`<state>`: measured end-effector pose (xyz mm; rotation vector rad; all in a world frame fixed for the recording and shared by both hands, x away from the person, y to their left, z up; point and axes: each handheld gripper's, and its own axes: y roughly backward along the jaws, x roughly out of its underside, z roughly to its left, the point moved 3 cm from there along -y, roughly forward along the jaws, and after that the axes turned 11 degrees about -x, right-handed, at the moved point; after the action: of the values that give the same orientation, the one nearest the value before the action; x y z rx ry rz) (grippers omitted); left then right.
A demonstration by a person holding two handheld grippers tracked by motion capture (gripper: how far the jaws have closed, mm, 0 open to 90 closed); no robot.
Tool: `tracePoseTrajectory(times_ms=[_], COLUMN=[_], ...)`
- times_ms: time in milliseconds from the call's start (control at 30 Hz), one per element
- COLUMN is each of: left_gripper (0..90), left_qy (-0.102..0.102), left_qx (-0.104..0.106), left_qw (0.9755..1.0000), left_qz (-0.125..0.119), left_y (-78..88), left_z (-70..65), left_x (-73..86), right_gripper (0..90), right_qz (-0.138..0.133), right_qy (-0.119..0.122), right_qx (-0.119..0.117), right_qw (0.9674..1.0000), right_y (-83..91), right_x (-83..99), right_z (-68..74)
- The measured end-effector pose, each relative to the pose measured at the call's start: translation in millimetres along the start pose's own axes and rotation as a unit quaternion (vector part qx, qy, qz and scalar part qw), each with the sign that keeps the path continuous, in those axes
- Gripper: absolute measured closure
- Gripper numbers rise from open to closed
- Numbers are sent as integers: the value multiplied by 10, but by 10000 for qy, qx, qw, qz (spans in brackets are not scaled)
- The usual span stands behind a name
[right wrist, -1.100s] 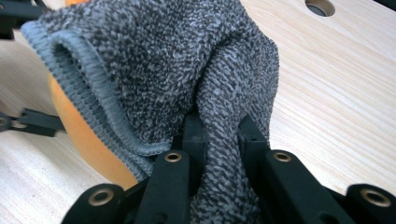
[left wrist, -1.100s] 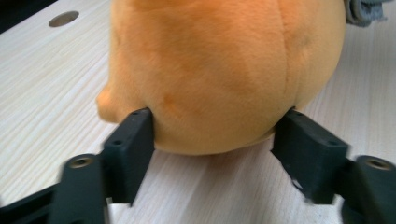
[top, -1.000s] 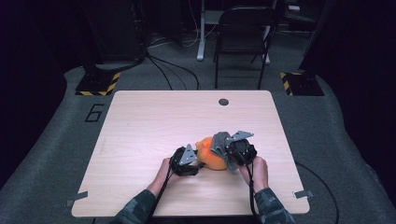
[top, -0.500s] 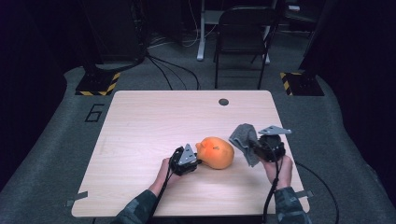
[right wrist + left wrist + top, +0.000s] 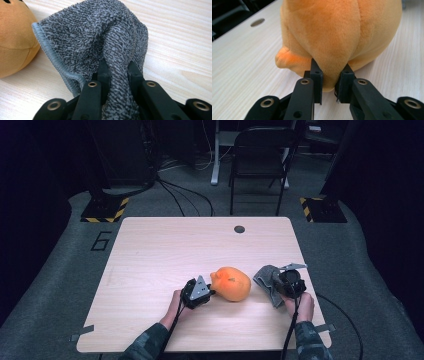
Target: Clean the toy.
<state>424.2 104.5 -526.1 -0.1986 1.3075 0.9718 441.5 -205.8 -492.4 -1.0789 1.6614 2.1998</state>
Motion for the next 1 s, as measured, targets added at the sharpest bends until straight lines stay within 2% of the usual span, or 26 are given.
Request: tracePoseTrajectory(times_ms=[100,133,167,233,367,400,467,533,667,733,767,833,900,933,1000], left_gripper=[809,811,811,811,809,809,807,806,805,805,805,805,804,805,804], left_qy=[162,276,303,555,923,1000,1128,1370,1885,2148,2248,2359,2507,2616,2763], left_qx=[41,90,144,254,443,541,605,742,939,985,984,937,938,959,960], left_qw=[9997,9993,9991,9976,9943,9932,9916,9877,9776,9715,9692,9667,9624,9589,9537], left_qz=[-170,-232,-248,-334,-310,-254,-203,-161,39,150,197,317,456,536,692], left_y=[74,93,115,155,245,262,294,308,315,316,315,307,284,264,217], left_z=[27,34,54,73,123,130,137,150,176,182,185,191,187,183,175], left_x=[-75,-97,-121,-172,-286,-314,-364,-390,-409,-414,-413,-403,-373,-352,-298], right_gripper=[779,779,779,779,779,779,779,780,780,780,780,780,780,780,781], right_qz=[-31,-66,-99,-114,-152,-170,-170,-178,-268,-307,-301,-345,-368,-400,-438], right_qy=[5,-9,-23,-45,-35,-37,-52,-50,36,29,13,18,4,24,68], right_qx=[5,0,7,0,0,1,-1,-6,-25,-44,-32,-33,-35,-27,6], right_qw=[10000,10000,9999,9999,9999,9998,9998,9998,9996,9995,9995,9994,9993,9992,9990], right_y=[18,30,51,60,82,86,97,114,157,174,185,203,230,246,288], right_x=[-5,-9,-15,-18,-25,-29,-38,-53,-94,-108,-112,-124,-139,-150,-181], right_z=[-13,-16,-28,-33,-39,-37,-25,-9,18,20,20,9,10,14,41])
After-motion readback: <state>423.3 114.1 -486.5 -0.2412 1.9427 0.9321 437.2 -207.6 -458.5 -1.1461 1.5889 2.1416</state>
